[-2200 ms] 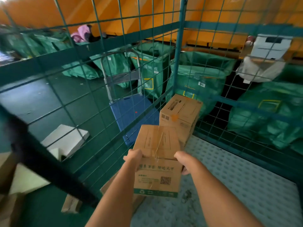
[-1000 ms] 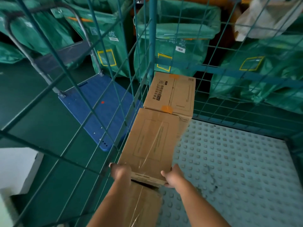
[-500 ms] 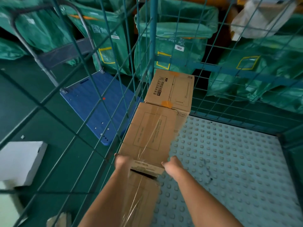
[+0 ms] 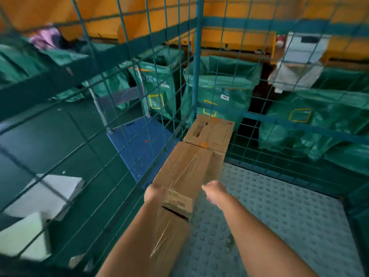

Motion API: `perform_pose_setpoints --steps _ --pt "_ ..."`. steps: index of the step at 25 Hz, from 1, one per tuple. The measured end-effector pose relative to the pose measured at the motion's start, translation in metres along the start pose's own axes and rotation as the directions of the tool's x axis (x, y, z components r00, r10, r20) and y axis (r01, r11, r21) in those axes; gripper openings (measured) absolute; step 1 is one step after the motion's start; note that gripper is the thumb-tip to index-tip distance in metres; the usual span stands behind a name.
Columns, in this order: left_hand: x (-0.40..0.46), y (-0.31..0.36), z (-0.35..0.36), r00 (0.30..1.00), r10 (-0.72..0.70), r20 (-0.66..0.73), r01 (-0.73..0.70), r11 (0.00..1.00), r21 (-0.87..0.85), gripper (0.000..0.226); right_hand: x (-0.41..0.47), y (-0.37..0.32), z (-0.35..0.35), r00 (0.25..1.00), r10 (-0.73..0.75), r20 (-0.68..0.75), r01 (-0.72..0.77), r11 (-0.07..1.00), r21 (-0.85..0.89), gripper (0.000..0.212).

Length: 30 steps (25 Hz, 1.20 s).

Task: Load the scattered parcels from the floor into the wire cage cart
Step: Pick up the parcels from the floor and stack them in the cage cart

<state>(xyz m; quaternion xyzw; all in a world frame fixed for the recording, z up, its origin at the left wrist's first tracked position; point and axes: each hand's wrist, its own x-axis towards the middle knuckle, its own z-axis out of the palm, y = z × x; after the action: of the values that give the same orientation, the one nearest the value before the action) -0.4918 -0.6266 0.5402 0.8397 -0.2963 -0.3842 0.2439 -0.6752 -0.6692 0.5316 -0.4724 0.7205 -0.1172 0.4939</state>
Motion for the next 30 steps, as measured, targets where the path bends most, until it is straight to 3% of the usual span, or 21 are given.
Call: perform_pose_setpoints --steps 4,7,10,14,19,23,30 --pt "-0.076 -0.044 -0.012 0.998 0.018 -0.058 -0.027 0.988 -0.15 0.005 -0.056 0.021 -0.01 0.987 -0.135 0.089 0.137 0.99 -0.021 0.009" --pt "-0.135 -0.082 -0.021 0.998 -0.008 -0.069 -0.009 0.973 -0.23 0.008 -0.1 0.043 -0.001 0.964 -0.151 0.219 0.157 0.988 -0.009 0.01" --pt "-0.191 -0.126 -0.036 0.998 -0.055 -0.041 0.037 0.937 -0.349 0.012 -0.143 0.066 0.019 0.923 -0.188 0.337 0.228 0.97 -0.084 0.007" --pt "-0.252 -0.196 -0.066 0.982 -0.152 -0.111 0.09 0.898 -0.43 0.011 -0.19 0.088 0.061 0.862 -0.222 0.455 0.335 0.924 -0.184 0.005" --pt "-0.313 -0.288 -0.106 0.931 -0.318 -0.179 0.191 0.844 -0.502 0.018 -0.254 0.093 0.15 0.72 -0.308 0.621 0.563 0.783 -0.265 0.014" --pt "-0.351 -0.373 -0.143 0.856 -0.462 -0.232 0.255 0.767 -0.589 0.017 -0.317 0.095 0.238 0.613 -0.262 0.746 0.657 0.694 -0.296 0.019" --pt "-0.412 -0.534 -0.209 0.727 -0.652 -0.218 0.293 0.581 -0.76 0.013 -0.424 0.106 0.395 0.517 -0.157 0.842 0.755 0.546 -0.362 0.007"
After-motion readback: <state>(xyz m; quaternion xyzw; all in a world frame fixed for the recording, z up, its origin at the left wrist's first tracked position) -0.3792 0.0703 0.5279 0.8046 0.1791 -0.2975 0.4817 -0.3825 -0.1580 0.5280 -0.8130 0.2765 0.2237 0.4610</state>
